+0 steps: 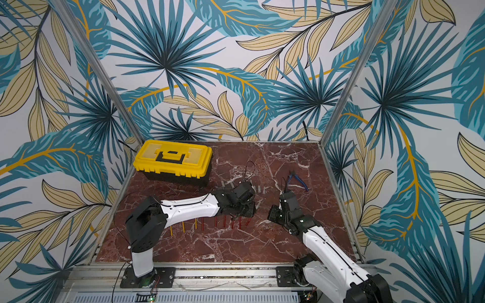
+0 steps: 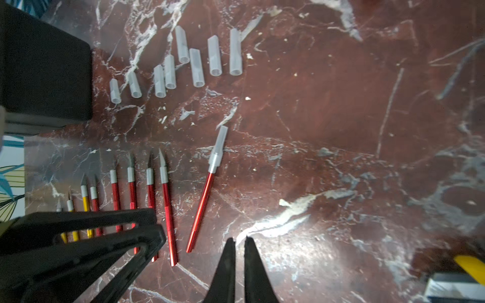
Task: Remove protective caps from carving knives
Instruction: Pick up the carving knife from the center of the board.
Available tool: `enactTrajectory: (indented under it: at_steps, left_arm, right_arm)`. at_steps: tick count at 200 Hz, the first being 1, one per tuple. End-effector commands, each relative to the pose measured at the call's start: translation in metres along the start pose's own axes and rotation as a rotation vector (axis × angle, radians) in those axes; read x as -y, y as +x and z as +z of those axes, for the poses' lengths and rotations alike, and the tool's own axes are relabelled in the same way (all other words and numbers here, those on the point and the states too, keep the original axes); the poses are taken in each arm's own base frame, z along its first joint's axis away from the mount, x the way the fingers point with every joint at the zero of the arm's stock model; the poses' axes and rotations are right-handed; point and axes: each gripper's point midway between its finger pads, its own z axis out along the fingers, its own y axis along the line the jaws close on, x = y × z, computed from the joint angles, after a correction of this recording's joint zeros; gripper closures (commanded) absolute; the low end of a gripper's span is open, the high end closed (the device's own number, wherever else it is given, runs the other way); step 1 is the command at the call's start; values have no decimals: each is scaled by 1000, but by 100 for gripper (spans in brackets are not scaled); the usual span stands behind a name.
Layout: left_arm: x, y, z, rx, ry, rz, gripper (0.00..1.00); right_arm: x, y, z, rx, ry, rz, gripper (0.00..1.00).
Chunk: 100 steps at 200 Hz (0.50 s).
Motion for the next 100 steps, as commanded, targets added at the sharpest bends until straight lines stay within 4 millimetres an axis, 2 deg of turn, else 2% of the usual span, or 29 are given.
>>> enactTrajectory:
  at_steps: [1, 37, 100]
  left_arm:
    - [-8, 9, 14, -30, -69, 49, 68]
    - [-24, 9, 23, -35, -175, 65, 68]
    - [-22, 12, 42, -68, -178, 73, 69]
  right_arm:
    - [13, 11, 0, -52, 44, -4, 87]
    - [7, 11, 0, -59, 2, 9, 82]
    - [10, 12, 4, -67, 11, 11, 81]
